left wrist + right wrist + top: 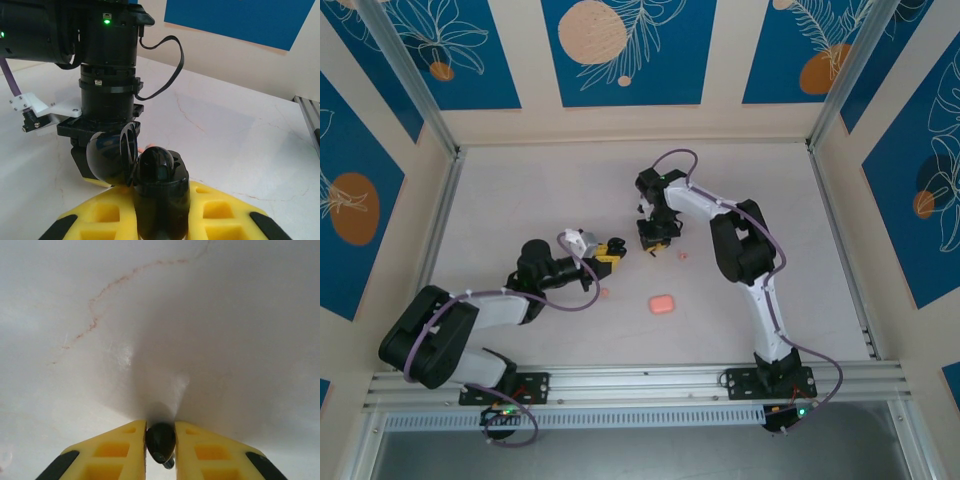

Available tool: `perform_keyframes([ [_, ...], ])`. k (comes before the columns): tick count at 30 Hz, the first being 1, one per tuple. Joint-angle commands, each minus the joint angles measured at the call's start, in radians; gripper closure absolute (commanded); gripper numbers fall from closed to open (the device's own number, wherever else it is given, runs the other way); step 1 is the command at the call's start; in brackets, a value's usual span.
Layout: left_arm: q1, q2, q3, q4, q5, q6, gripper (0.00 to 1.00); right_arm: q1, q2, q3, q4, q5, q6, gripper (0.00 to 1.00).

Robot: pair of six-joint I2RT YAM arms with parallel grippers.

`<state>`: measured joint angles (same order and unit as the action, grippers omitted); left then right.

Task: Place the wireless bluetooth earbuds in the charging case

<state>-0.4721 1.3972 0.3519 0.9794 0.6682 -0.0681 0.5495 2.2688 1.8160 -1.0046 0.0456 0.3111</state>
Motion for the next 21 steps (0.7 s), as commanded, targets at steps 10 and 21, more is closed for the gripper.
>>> perform_keyframes([
  [10, -0.008, 0.125, 0.010, 0.178, 0.023, -0.055, 0.99, 0.000, -0.309, -0.323, 0.315, -0.056, 0.107, 0.81],
  [21, -0.010, 0.164, 0.028, 0.257, 0.034, -0.103, 0.99, 0.003, -0.618, -0.578, 0.650, -0.194, 0.194, 0.81],
])
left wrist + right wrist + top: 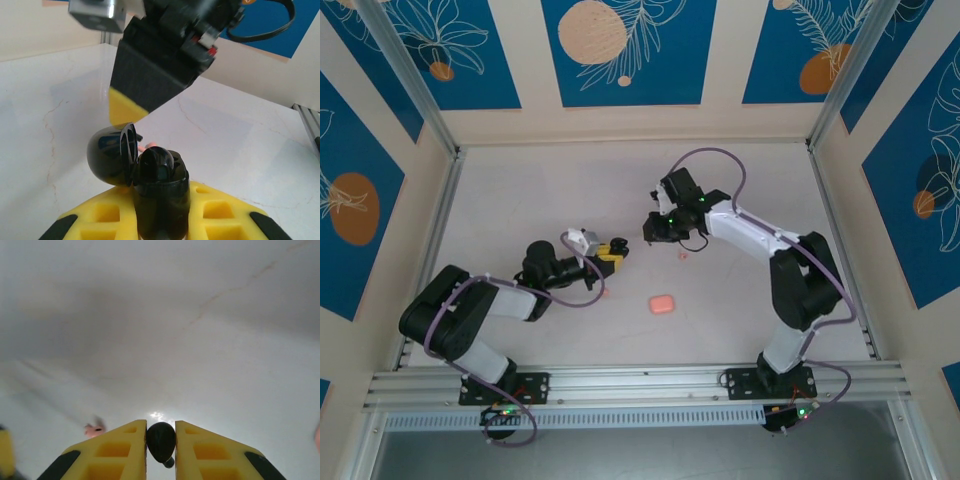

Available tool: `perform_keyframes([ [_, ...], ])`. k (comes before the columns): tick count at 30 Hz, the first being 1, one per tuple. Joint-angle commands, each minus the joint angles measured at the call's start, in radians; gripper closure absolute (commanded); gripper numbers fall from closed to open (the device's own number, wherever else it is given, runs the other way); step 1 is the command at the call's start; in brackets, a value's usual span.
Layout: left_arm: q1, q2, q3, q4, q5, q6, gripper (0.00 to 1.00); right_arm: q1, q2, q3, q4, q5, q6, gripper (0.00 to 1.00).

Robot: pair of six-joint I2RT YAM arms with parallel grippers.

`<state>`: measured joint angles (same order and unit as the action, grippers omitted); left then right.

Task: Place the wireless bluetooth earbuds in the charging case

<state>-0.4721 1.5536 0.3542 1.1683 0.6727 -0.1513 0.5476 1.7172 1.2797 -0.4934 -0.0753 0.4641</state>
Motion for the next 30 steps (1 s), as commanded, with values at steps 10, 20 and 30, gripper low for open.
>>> perform_keyframes([
  [10, -0.010, 0.031, 0.040, 0.144, 0.031, -0.073, 0.99, 0.056, -0.255, -0.195, 0.396, -0.130, 0.096, 0.81],
  [20, -0.010, 0.058, 0.048, 0.237, 0.025, -0.132, 0.99, 0.106, -0.315, -0.294, 0.555, -0.137, 0.164, 0.81],
  [30, -0.010, 0.032, 0.054, 0.238, 0.021, -0.142, 0.99, 0.121, -0.310, -0.325, 0.608, -0.134, 0.194, 0.81],
])
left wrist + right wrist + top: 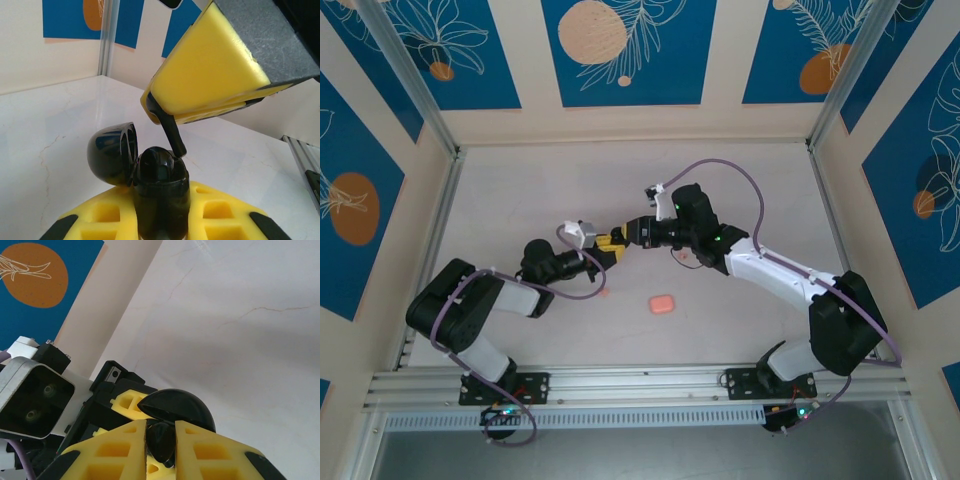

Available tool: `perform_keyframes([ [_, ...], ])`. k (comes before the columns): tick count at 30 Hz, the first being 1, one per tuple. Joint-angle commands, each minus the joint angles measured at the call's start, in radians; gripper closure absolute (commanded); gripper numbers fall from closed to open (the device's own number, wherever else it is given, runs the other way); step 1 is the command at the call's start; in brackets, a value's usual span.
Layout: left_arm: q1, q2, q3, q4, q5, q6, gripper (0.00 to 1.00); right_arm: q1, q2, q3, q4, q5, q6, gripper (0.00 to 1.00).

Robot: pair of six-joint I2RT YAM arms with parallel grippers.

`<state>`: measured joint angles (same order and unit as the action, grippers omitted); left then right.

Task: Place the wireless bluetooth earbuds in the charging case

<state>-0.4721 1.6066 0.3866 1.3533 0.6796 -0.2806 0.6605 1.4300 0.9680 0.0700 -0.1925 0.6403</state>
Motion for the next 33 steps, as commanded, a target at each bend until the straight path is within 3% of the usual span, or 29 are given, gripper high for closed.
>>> perform_keyframes([
  [1, -0.010, -0.023, 0.021, 0.053, 0.012, -0.013, 0.99, 0.010, -0.023, -0.015, 0.048, -0.015, 0.019, 0.81],
  [13, -0.010, -0.047, 0.032, 0.054, 0.004, -0.032, 0.99, 0.010, -0.042, -0.060, 0.085, 0.006, 0.025, 0.81],
  [33, -0.009, -0.079, 0.044, 0.053, 0.004, -0.043, 0.99, -0.007, -0.064, -0.139, 0.145, -0.093, 0.022, 0.80],
])
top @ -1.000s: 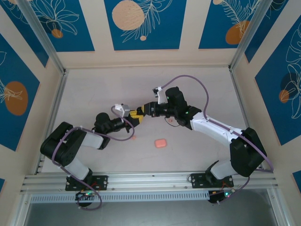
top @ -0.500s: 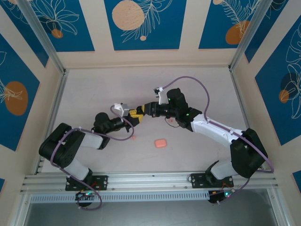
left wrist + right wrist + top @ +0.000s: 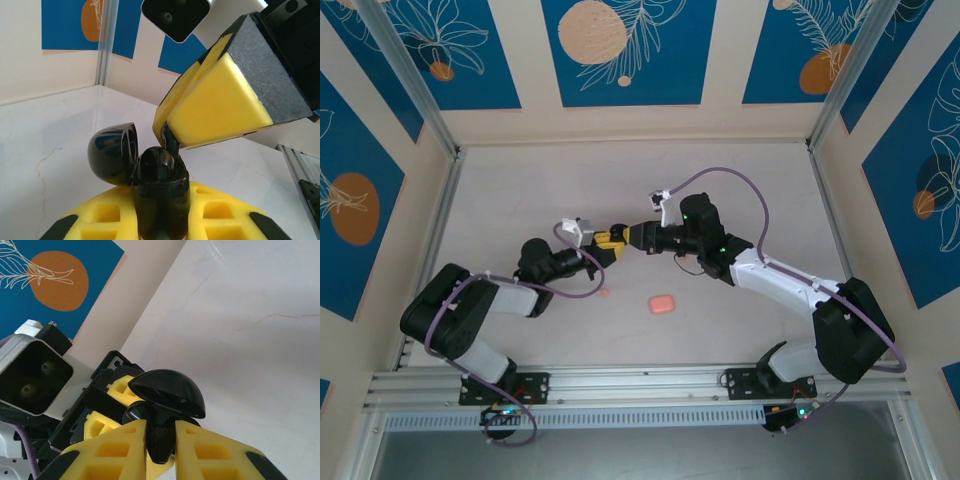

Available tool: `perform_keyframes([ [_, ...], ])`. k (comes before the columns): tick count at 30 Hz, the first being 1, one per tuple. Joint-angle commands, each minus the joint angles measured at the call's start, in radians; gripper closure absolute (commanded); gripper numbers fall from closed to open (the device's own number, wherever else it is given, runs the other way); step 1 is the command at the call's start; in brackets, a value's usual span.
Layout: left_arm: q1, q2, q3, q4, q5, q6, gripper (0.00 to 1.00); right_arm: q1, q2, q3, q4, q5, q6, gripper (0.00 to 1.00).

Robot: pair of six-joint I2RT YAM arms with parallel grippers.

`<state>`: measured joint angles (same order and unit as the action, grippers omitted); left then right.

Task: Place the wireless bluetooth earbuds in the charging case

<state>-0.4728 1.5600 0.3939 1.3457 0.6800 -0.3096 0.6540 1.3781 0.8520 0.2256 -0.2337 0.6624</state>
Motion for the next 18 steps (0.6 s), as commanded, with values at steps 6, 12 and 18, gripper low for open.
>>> perform_keyframes([
  [6, -0.009, -0.036, 0.040, 0.061, 0.015, -0.017, 0.99, -0.025, -0.007, -0.008, -0.006, -0.071, 0.006, 0.74],
  [12, -0.008, -0.035, 0.042, 0.061, 0.029, -0.020, 0.99, -0.052, -0.031, 0.007, 0.002, -0.105, 0.008, 0.65],
  [18, -0.008, -0.042, 0.047, 0.061, 0.054, -0.029, 0.98, -0.080, -0.072, 0.003, 0.026, -0.161, -0.007, 0.53],
])
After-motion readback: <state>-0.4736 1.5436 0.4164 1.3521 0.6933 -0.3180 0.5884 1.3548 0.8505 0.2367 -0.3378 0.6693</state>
